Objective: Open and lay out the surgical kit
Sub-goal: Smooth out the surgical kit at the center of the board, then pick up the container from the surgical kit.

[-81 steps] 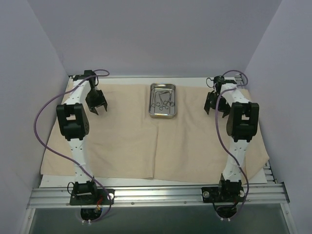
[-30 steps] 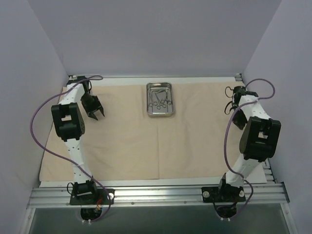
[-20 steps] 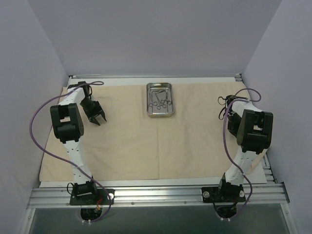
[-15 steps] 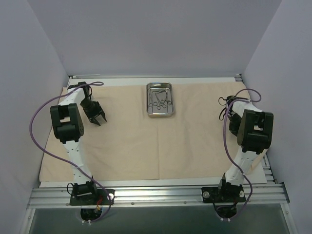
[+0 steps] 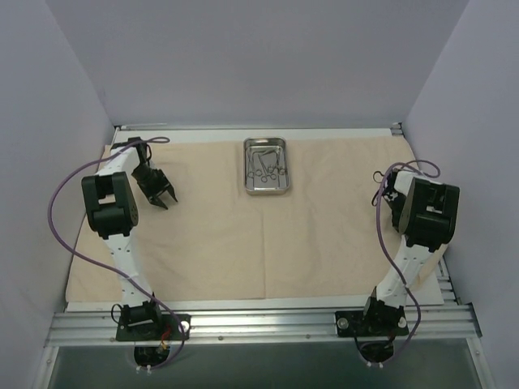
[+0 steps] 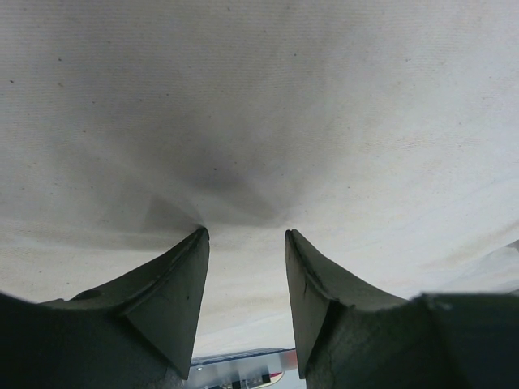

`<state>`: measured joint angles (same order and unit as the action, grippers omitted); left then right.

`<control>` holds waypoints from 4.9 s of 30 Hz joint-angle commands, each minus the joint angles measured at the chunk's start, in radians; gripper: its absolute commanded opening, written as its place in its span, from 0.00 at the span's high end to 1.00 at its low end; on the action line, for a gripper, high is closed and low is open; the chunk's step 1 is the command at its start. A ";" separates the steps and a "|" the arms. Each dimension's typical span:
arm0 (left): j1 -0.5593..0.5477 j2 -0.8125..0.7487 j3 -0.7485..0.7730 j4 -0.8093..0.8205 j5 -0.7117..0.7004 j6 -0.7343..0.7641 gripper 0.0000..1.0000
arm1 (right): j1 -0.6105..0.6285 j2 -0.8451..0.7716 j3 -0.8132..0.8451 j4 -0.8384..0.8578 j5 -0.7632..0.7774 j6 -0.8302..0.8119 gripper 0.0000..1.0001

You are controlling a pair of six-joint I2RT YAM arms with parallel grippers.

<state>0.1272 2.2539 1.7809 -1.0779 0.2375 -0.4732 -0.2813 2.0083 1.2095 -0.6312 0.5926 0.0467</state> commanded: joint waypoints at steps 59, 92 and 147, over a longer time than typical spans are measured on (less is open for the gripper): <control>-0.156 -0.720 -0.468 0.099 0.000 0.108 0.40 | 0.620 0.210 0.720 0.261 -0.659 0.186 0.24; -0.045 -0.403 -0.321 0.069 -0.098 0.126 0.41 | 0.646 0.365 0.788 0.225 -0.691 0.210 0.62; 0.147 -0.261 -0.265 0.033 -0.124 0.153 0.39 | 0.485 -0.204 0.177 0.119 -0.557 0.240 0.19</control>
<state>0.2707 2.0598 1.4605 -1.0786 0.1516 -0.3481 0.1196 1.8378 1.2217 -0.4583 0.0174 0.3061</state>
